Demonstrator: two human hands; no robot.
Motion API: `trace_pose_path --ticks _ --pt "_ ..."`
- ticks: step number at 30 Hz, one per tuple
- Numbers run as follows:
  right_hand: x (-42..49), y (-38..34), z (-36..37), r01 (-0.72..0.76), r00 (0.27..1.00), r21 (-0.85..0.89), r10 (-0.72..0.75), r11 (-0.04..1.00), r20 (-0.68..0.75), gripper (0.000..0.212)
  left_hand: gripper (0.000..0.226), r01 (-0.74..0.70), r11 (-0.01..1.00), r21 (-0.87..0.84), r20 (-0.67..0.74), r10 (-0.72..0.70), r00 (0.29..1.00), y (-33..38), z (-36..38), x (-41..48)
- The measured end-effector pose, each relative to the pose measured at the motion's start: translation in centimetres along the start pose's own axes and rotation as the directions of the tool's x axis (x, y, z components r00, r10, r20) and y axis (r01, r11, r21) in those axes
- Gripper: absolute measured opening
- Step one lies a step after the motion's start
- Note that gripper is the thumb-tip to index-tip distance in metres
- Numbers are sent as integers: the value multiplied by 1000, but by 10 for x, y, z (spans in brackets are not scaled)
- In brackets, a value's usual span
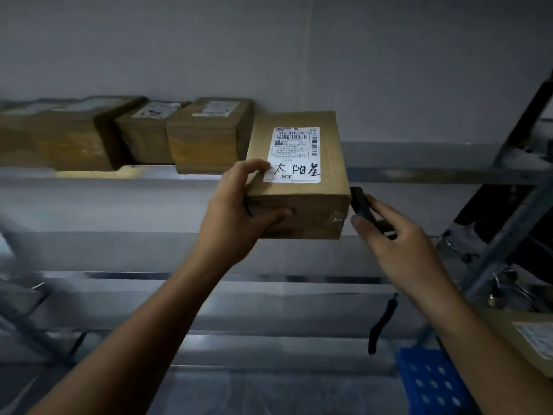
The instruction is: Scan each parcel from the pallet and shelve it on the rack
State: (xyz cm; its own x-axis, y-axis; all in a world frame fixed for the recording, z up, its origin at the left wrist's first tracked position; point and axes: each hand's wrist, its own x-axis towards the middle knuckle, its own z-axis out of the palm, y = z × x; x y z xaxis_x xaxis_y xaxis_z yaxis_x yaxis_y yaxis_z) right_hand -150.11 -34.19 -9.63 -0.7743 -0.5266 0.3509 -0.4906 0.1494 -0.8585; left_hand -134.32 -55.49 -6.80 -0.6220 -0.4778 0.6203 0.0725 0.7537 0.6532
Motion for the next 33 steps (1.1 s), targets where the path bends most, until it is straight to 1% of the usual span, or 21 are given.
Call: trace_pose_path --ticks 5,8,9,10,12,14,21,25,27,29,31,33 --pt "81 23 8 11 996 15 -12 1000 88 45 69 17 989 145 -144 5 989 -25 36 52" --pt "118 31 15 31 990 37 -36 999 134 45 74 16 967 256 -255 51 966 -35 59 62" --pt "128 33 18 36 987 40 -42 999 156 45 77 12 948 318 -278 81 957 -37 68 63" --pt "137 34 22 42 982 40 -48 998 182 46 81 3 916 402 -275 117 954 -40 78 64" --pt "153 35 30 54 973 45 -62 998 223 45 93 -49 835 549 -210 194 958 -49 97 67" --pt "167 35 36 57 968 39 -65 998 242 45 99 -81 798 598 -175 228 958 -56 110 76" --pt "199 36 34 20 959 -22 -13 1000 282 49 90 -21 820 572 -220 178 959 -82 128 118" --pt "185 40 23 22 971 -29 -14 999 239 42 88 -65 848 526 -220 209 953 -88 128 120" --pt "170 44 16 10 982 -32 -4 999 190 43 85 -128 887 444 -226 249 942 -87 128 115" --pt "151 51 7 -21 992 -49 27 999 122 44 79 -241 901 360 -219 332 917 -88 135 103" --pt "126 62 -3 -95 994 -60 98 994 40 47 74 -356 902 245 -162 400 902 -91 154 82" --pt "93 78 -13 -186 982 -63 183 981 -44 48 70 -413 907 86 -51 418 907 -94 184 54"
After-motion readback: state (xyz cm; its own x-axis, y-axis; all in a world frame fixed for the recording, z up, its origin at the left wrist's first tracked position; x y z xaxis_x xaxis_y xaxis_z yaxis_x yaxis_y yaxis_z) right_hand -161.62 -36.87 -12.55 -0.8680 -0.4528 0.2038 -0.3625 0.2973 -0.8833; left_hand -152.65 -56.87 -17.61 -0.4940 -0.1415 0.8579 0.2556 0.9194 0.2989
